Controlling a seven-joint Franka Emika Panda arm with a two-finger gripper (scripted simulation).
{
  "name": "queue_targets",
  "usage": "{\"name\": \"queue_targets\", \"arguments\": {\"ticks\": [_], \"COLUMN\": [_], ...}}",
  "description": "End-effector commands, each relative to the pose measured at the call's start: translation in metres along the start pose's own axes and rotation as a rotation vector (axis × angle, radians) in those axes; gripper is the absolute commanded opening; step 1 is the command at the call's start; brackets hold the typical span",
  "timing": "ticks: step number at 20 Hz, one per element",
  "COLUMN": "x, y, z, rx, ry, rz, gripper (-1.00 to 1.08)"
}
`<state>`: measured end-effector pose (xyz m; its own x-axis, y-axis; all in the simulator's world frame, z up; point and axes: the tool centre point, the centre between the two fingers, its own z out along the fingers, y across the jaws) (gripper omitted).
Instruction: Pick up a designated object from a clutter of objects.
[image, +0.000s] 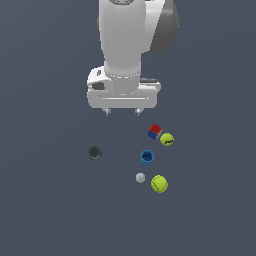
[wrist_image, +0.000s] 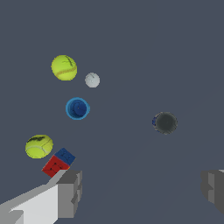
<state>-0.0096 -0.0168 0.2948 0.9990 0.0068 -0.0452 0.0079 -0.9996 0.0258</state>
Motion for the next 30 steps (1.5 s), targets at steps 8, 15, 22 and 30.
{"name": "queue_targets", "arguments": {"ticks": [8, 15, 22, 30], "x": [0.000, 0.000, 0.012, 0.040], "y": [-0.007, -0.009, -0.015, -0.031], "z": [-0.001, -0.001, 0.005, 0.023], "rx": [-0.024, -0.028, -0.024, -0.013], "ry": [0.008, 0.010, 0.013, 0.019], "rz": [-0.056, -0.067, -0.018, 0.103], "gripper": [1.00, 1.00, 1.00, 1.00]}}
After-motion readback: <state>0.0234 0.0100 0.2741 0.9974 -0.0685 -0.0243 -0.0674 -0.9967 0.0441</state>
